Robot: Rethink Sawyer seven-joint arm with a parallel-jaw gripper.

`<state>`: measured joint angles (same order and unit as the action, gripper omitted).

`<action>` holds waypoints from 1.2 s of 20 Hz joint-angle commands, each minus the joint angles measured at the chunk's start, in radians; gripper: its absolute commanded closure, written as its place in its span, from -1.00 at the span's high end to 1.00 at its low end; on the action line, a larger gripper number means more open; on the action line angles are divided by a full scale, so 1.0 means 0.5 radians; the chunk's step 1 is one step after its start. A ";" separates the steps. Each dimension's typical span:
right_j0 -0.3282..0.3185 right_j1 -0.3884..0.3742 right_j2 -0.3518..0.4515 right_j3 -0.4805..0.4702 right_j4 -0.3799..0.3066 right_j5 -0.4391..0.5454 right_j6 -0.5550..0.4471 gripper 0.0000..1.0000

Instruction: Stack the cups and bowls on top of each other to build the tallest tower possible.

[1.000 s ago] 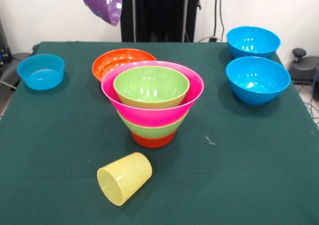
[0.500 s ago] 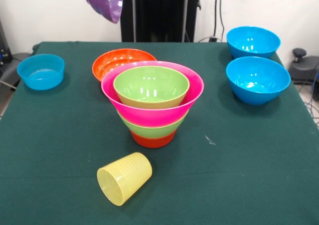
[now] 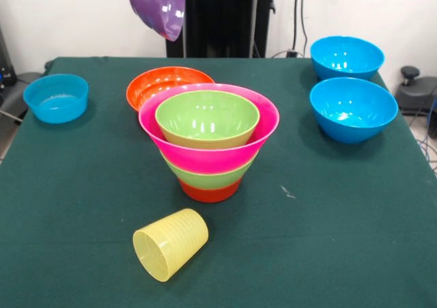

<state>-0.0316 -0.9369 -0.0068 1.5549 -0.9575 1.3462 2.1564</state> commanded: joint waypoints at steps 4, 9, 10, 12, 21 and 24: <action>0.017 -0.081 -0.006 0.041 0.098 0.011 -0.004 -1.00; 0.031 -0.134 -0.023 0.048 0.106 0.039 -0.065 -1.00; 0.026 -0.148 -0.023 0.046 0.112 0.045 -0.091 -1.00; 0.020 -0.175 -0.022 0.047 0.124 0.056 -0.133 -1.00; 0.025 -0.147 -0.028 0.081 0.133 -0.033 -0.029 -1.00; 0.024 -0.130 -0.035 0.100 0.129 -0.076 0.009 -1.00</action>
<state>-0.0316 -1.0346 -0.0532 1.5552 -0.9238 1.3464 2.1564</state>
